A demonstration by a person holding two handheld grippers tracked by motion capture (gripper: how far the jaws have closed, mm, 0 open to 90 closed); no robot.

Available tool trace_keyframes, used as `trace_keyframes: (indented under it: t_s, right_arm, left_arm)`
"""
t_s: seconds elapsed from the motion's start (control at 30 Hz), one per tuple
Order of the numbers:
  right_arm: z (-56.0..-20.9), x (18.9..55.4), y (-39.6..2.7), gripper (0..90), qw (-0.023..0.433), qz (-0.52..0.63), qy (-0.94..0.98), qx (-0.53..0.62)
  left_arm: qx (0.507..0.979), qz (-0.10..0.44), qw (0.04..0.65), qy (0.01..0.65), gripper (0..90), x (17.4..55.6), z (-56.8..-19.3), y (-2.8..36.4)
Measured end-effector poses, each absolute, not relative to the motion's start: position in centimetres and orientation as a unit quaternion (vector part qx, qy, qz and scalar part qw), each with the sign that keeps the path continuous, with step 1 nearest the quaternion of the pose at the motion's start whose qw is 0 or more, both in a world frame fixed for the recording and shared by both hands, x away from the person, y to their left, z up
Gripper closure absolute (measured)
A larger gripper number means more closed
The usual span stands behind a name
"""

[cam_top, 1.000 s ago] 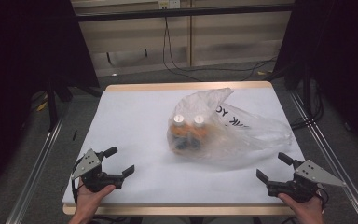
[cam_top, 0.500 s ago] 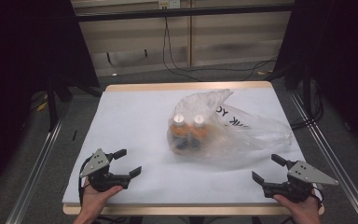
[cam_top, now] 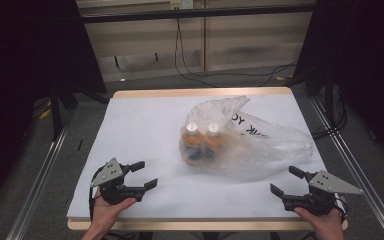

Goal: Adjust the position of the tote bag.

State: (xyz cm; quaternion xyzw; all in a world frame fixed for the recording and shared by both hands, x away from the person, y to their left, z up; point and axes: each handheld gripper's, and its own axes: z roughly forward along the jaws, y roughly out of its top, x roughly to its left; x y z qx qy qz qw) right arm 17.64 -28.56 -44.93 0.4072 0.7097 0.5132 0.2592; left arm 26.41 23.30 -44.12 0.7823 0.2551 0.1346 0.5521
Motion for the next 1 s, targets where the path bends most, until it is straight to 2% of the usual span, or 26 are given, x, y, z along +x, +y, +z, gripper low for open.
trace_keyframes:
  t_s: [0.37,0.47,0.5,0.63,1.0]
  right_arm:
    - [-45.0,17.7,-28.2,12.4,0.258,0.510,0.715,0.402]
    - [-45.0,17.8,-28.2,12.4,0.255,0.510,0.715,0.403]
    - [-45.0,17.8,-28.1,12.8,0.250,0.511,0.718,0.401]
    - [-45.0,17.8,-27.8,13.2,0.246,0.511,0.723,0.396]
    - [-45.0,17.7,-28.0,13.3,0.238,0.512,0.725,0.395]
  left_arm:
    - [0.785,0.119,0.556,0.247,25.2,27.4,-42.5,21.9]
    - [0.785,0.114,0.556,0.247,29.5,27.8,-41.8,21.7]
    - [0.785,0.101,0.562,0.242,33.5,28.1,-41.5,21.5]
    - [0.790,0.096,0.562,0.226,36.9,28.5,-40.7,20.6]
    - [0.791,0.082,0.569,0.209,37.7,29.5,-39.3,18.3]
